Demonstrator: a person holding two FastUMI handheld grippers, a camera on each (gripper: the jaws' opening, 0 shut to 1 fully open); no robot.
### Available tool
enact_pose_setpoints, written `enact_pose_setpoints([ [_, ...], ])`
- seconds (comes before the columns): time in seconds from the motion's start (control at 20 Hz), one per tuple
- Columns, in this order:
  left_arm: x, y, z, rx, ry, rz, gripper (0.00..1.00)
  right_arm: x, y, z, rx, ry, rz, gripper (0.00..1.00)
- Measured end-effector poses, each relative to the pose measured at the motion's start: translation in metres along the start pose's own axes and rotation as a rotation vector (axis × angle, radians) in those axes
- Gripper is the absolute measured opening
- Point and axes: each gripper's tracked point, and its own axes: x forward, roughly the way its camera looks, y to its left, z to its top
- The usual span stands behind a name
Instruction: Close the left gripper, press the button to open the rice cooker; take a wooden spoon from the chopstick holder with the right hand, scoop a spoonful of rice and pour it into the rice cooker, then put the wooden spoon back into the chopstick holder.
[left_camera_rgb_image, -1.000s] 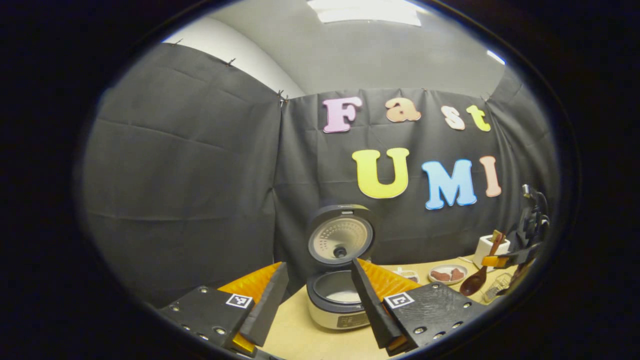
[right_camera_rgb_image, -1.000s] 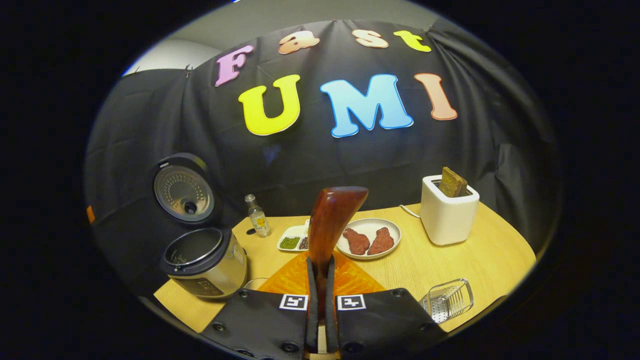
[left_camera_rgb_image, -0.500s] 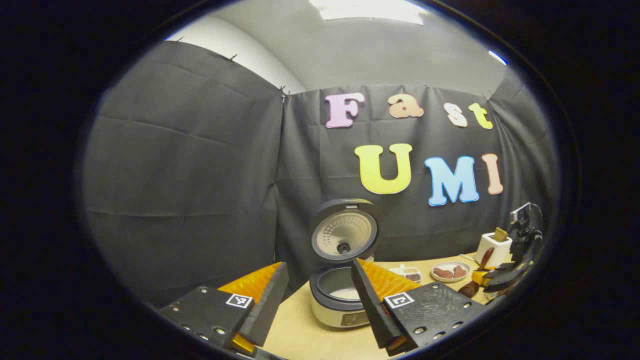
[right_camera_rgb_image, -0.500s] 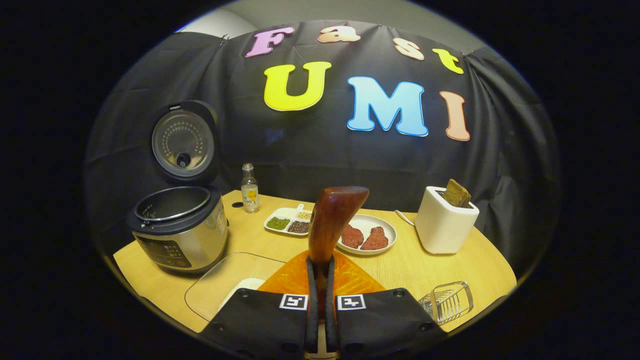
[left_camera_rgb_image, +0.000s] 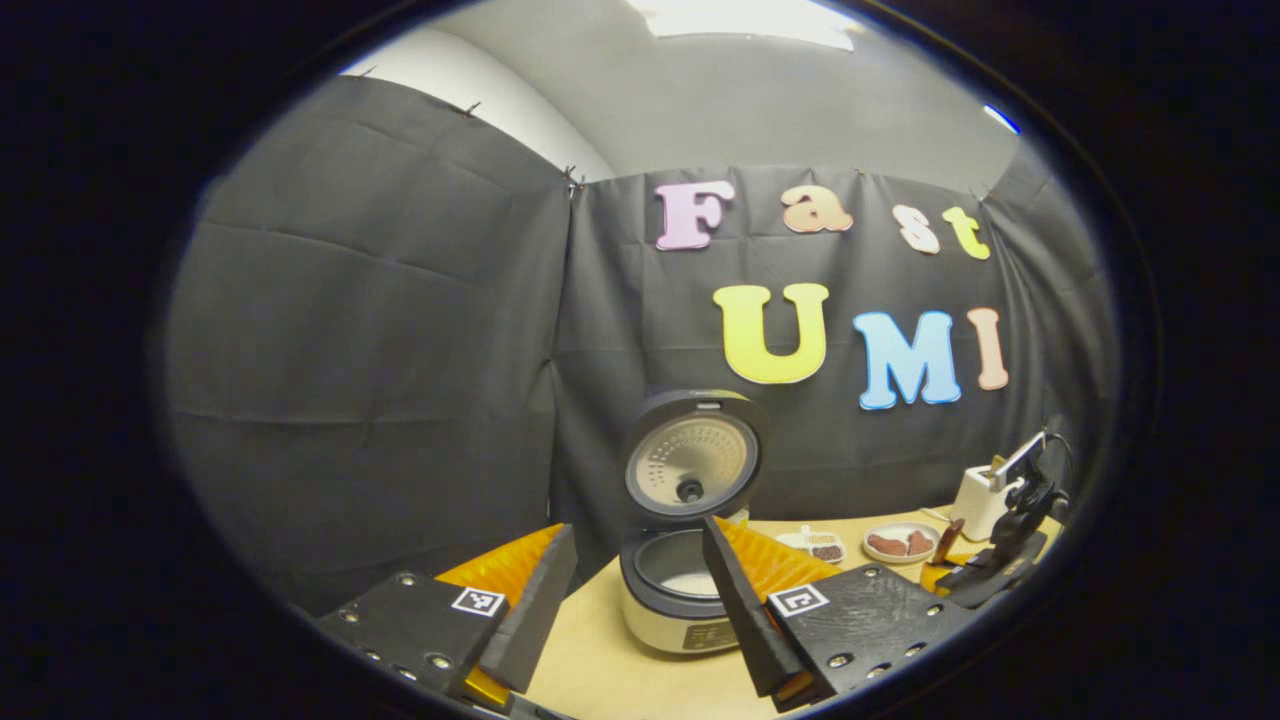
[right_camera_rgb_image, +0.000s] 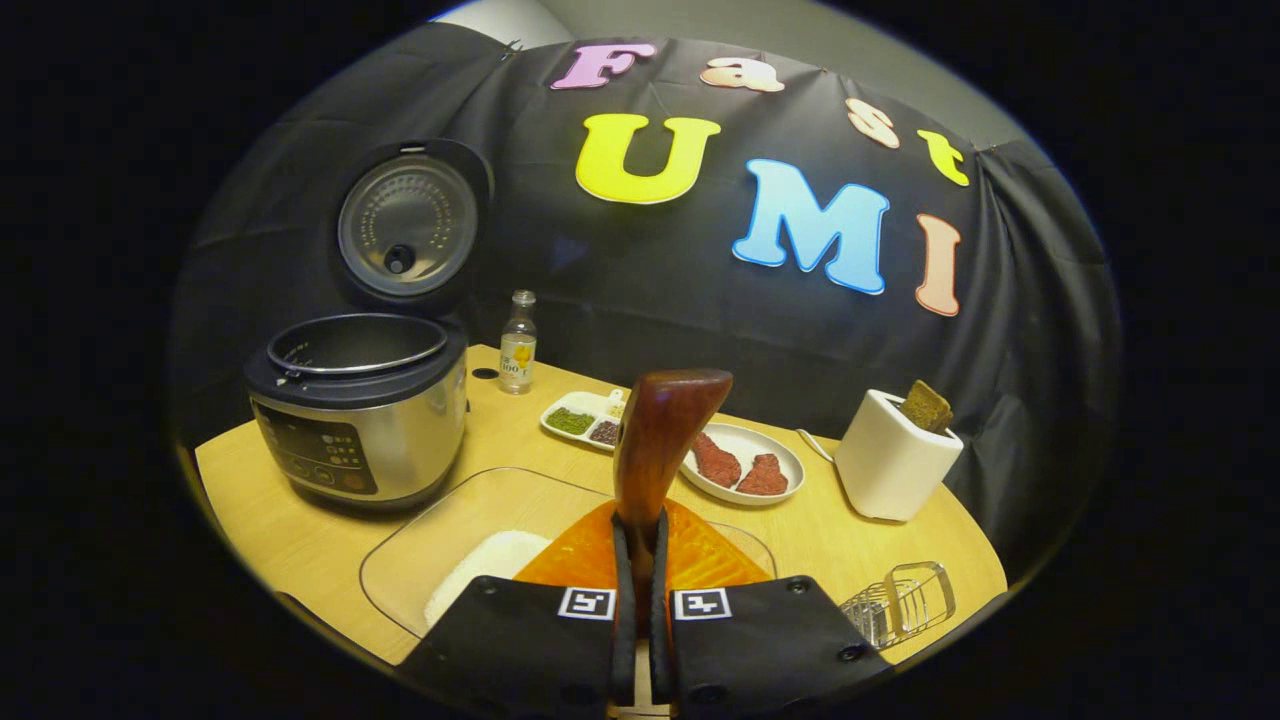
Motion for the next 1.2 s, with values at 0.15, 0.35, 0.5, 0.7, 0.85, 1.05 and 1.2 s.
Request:
enact_pose_setpoints([
  [0.15,0.000,-0.001,-0.001,0.001,-0.001,0.000,0.78,-0.001,0.015,-0.004,0.038,0.017,0.035,0.07],
  [0.35,-0.001,-0.001,-0.001,0.002,-0.001,0.002,0.80,-0.002,0.022,-0.006,0.162,0.054,0.078,0.07],
  [0.5,0.000,-0.003,-0.001,-0.003,0.000,-0.001,0.80,-0.002,0.022,-0.007,0.309,0.093,0.112,0.07],
  [0.7,0.002,-0.011,0.003,0.000,-0.003,-0.013,0.80,0.000,0.010,-0.015,0.586,0.164,0.136,0.07],
  [0.85,0.005,-0.018,0.002,0.001,-0.003,-0.024,0.80,0.002,-0.003,-0.024,0.791,0.219,0.140,0.07],
  [1.05,0.003,-0.021,0.007,0.008,-0.006,-0.034,0.78,0.000,-0.017,-0.033,0.985,0.258,0.137,0.07],
  [1.2,0.004,-0.027,0.007,0.012,-0.008,-0.041,0.78,-0.004,-0.030,-0.028,1.103,0.251,0.144,0.07],
])
